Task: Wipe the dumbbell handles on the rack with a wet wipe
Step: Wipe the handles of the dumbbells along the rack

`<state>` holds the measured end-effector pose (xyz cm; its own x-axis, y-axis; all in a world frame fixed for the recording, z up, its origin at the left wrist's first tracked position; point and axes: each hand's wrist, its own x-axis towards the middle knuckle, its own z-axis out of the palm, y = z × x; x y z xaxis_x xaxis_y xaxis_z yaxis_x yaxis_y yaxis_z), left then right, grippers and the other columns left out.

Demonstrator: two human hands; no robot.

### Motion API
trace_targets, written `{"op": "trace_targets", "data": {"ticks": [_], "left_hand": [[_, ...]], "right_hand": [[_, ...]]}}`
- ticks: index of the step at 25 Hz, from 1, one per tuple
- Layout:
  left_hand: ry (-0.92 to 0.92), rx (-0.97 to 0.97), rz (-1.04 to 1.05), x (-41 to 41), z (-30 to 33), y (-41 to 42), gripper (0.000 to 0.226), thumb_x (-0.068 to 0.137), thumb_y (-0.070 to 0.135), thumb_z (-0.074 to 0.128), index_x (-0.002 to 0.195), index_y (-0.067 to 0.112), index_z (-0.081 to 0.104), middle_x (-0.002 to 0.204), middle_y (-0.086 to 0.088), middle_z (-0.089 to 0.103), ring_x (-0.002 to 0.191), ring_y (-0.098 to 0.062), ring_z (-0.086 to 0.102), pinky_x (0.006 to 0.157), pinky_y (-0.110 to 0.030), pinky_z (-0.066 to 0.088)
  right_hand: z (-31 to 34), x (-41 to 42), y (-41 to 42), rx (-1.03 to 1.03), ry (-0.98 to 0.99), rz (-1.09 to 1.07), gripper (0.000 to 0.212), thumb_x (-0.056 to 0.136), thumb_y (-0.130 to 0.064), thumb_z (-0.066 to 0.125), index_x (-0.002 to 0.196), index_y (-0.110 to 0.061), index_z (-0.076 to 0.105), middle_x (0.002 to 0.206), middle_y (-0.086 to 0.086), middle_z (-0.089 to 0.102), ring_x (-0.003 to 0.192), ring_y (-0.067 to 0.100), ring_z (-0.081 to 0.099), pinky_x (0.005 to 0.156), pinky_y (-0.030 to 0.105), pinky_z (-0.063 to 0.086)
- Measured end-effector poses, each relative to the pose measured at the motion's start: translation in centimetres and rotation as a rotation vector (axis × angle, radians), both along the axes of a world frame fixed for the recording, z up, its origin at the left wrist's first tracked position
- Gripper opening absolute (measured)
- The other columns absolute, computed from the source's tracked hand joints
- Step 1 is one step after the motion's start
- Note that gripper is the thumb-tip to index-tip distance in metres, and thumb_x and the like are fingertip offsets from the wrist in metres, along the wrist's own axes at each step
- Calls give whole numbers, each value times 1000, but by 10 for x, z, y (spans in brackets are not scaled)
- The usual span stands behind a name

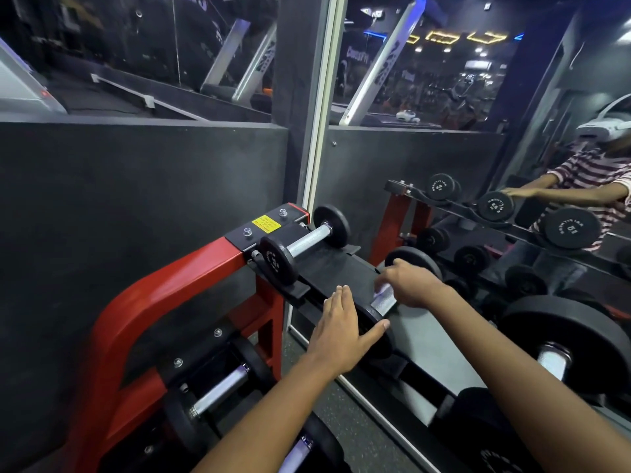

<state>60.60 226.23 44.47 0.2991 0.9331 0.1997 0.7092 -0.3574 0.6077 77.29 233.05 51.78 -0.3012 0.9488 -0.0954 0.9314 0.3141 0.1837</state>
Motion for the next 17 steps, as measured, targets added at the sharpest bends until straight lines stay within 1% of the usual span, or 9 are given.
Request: {"op": "trace_targets", "data": {"ticks": [2, 5, 7, 9, 11, 12, 14, 15, 17], "left_hand": [[26, 3, -3, 0, 2, -1, 103, 82, 73, 34, 149, 0, 4, 157, -17, 9, 145, -25, 6, 117, -33, 9], [63, 17, -5, 0, 3, -1, 112, 72, 79, 19, 149, -1, 4, 157, -18, 9, 145, -24, 6, 118, -32, 5], [74, 32, -5, 0, 3, -1, 105, 80, 75, 29, 149, -1, 4, 157, -18, 9, 145, -25, 6, 118, -33, 5], [69, 49, -1, 0, 3, -2, 96, 88, 66, 35, 148, -2, 5, 157, -18, 10, 145, -26, 6, 118, -33, 5], [66, 60, 2, 0, 3, -2, 96, 86, 67, 33, 148, -1, 6, 156, -18, 11, 145, -26, 8, 118, -34, 6], [68, 61, 3, 0, 3, -1, 98, 84, 69, 31, 148, -1, 7, 156, -17, 12, 145, -25, 8, 117, -33, 6], [75, 58, 2, 0, 2, -1, 106, 78, 76, 26, 148, -1, 8, 156, -18, 13, 145, -25, 9, 118, -33, 6], [81, 52, -1, 0, 2, -1, 110, 75, 79, 22, 148, -2, 8, 156, -18, 14, 145, -25, 10, 118, -33, 6], [88, 36, -8, 0, 3, -1, 108, 77, 77, 24, 148, -2, 7, 156, -19, 13, 145, -25, 9, 118, -33, 5]], "right_hand": [[4, 8, 3, 75, -63, -72, 36, 92, -9, 47, 119, -28, 61, 124, -6, 56, 118, 18, 44, 91, 33, 44], [-1, 15, 6, 111, -73, -138, 33, 92, -12, 49, 119, -26, 61, 122, -8, 56, 119, 18, 44, 87, 32, 46], [-7, 11, 5, 57, -16, -137, 35, 89, -7, 47, 117, -22, 62, 121, -1, 57, 115, 21, 47, 89, 37, 48], [-10, 1, -1, -13, 51, -60, 43, 85, 2, 42, 113, -22, 65, 117, 2, 62, 112, 21, 48, 89, 35, 46], [-8, -12, -10, -73, 93, 44, 43, 80, 7, 42, 100, -21, 68, 108, 2, 68, 105, 19, 54, 84, 27, 41], [-8, -18, -14, -101, 120, 78, 39, 79, 7, 43, 83, -24, 66, 100, 4, 70, 99, 20, 57, 78, 24, 38], [-12, -23, -19, -130, 203, 98, 39, 78, 7, 46, 61, -28, 49, 79, 2, 66, 82, 22, 56, 71, 22, 31], [-17, -19, -20, -134, 298, 67, 36, 78, 7, 47, 63, -25, 56, 73, -2, 63, 78, 19, 54, 70, 22, 33], [-22, -4, -24, -49, 550, -48, 36, 80, 8, 48, 85, -17, 73, 83, -8, 67, 84, 10, 59, 73, 19, 44]]}}
